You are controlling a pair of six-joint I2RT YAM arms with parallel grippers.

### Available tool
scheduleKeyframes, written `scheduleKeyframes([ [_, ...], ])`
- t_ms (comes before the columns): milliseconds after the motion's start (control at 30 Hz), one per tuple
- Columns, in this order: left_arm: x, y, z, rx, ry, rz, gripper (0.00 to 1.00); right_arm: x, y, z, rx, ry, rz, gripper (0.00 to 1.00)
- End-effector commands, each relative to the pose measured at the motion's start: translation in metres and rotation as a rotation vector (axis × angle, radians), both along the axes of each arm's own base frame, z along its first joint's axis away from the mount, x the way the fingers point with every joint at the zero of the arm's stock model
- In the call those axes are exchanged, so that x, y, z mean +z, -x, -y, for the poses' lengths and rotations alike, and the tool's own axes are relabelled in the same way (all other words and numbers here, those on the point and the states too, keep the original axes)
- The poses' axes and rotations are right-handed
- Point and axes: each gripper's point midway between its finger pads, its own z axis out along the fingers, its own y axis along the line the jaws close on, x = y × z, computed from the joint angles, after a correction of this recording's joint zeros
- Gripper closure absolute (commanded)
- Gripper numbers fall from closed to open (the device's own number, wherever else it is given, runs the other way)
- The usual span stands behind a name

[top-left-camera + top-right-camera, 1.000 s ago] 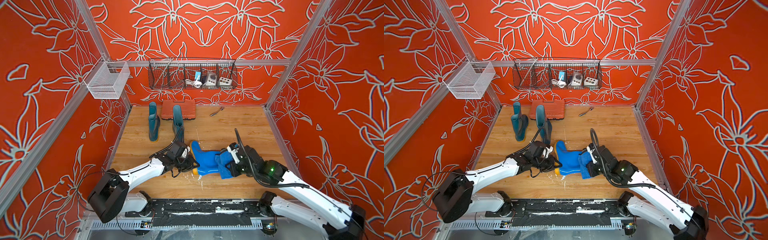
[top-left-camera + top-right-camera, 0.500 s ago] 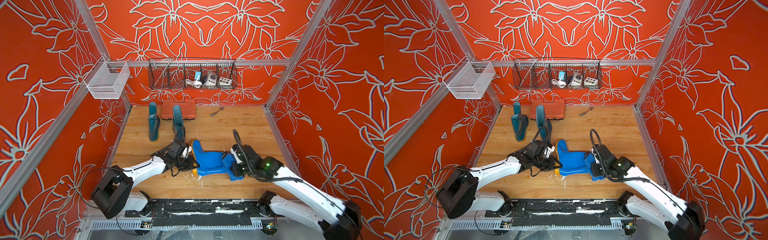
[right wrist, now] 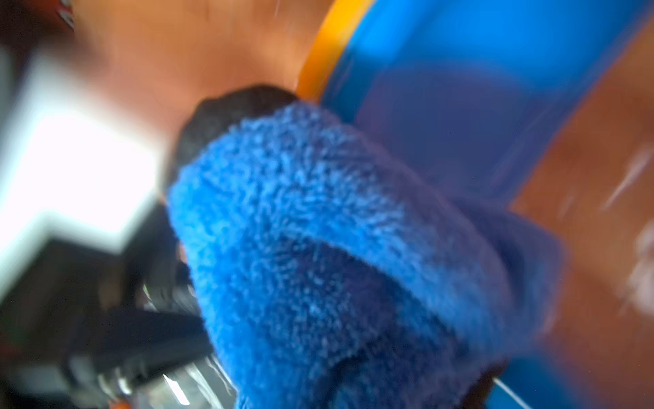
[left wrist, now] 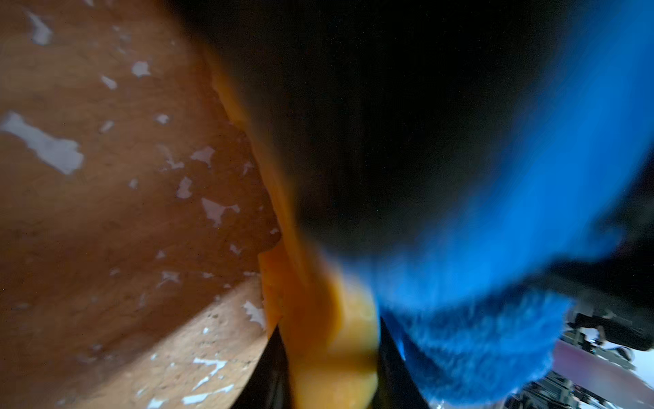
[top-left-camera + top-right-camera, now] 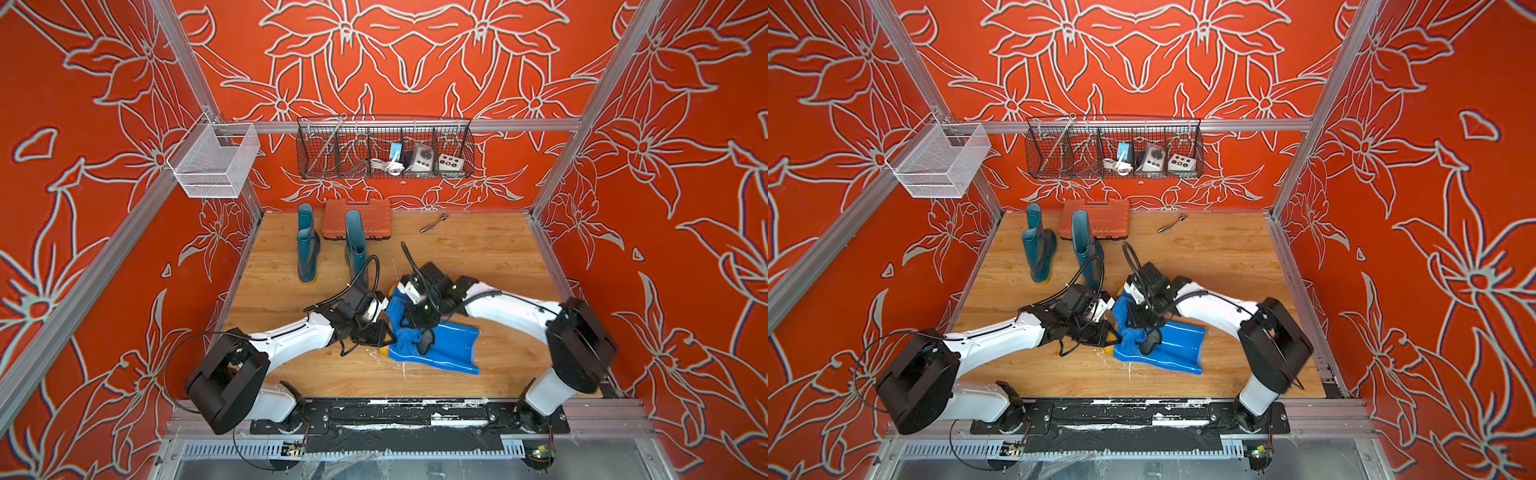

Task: Wipe the rubber boots with a cloth
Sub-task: Wipe the dirt off the rubber boot.

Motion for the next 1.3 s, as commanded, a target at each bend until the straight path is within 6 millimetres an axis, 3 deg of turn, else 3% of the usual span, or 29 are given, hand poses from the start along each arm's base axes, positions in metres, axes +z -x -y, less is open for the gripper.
scheduleKeyframes([
  [0,0.034,0.006,0.019,-0.116,0.076,0.095,1.00,0.030,-0.059,-0.004,-0.028,-0.075,0.119,1.00],
  [67,0.032,0.006,0.018,-0.111,0.071,0.096,1.00,0.024,-0.058,-0.010,-0.008,-0.077,0.104,1.00],
  [167,0.029,0.003,0.017,-0.103,0.066,0.105,1.00,-0.004,-0.031,-0.022,0.012,-0.081,0.037,1.00],
  [233,0.029,0.003,0.017,-0.100,0.070,0.112,1.00,-0.017,0.011,-0.031,0.054,-0.079,-0.002,1.00],
  [300,0.026,0.005,0.015,-0.105,0.063,0.116,1.00,-0.018,0.049,-0.035,0.091,-0.092,-0.024,1.00],
  [333,0.025,0.004,0.014,-0.110,0.050,0.117,1.00,-0.016,0.058,-0.032,0.094,-0.092,-0.034,1.00],
  [400,0.024,0.005,0.013,-0.123,0.031,0.112,1.00,-0.011,0.049,-0.018,0.070,-0.077,-0.016,1.00],
  [500,0.025,0.003,0.012,-0.117,0.029,0.127,1.00,0.000,0.006,0.000,0.034,-0.059,0.032,1.00],
  [567,0.026,0.000,0.011,-0.110,0.021,0.142,1.00,0.015,-0.004,-0.003,0.084,-0.037,0.068,1.00],
  [600,0.027,-0.001,0.011,-0.109,0.014,0.147,1.00,0.022,0.001,-0.010,0.112,-0.051,0.076,1.00],
  [667,0.028,-0.007,0.011,-0.099,0.005,0.164,1.00,0.022,0.026,-0.023,0.155,-0.080,0.046,1.00],
  [767,0.031,-0.019,0.010,-0.051,-0.008,0.204,1.00,-0.007,0.087,-0.040,0.228,-0.114,-0.087,1.00],
  [867,0.034,-0.030,0.005,0.031,-0.019,0.227,0.97,-0.025,0.121,-0.037,0.189,-0.192,-0.205,1.00],
  [1000,0.037,-0.035,0.000,0.105,-0.003,0.245,0.81,-0.016,0.128,-0.014,0.171,-0.170,-0.192,1.00],
  [1100,0.039,-0.036,-0.002,0.144,0.017,0.251,0.84,-0.003,0.102,0.020,0.088,-0.102,-0.126,1.00],
  [1167,0.038,-0.036,-0.004,0.167,0.016,0.239,0.93,0.008,0.066,0.063,-0.053,-0.046,-0.073,1.00],
  [1267,0.038,-0.036,-0.006,0.207,0.023,0.213,1.00,0.025,0.010,0.153,-0.334,0.102,0.055,1.00],
])
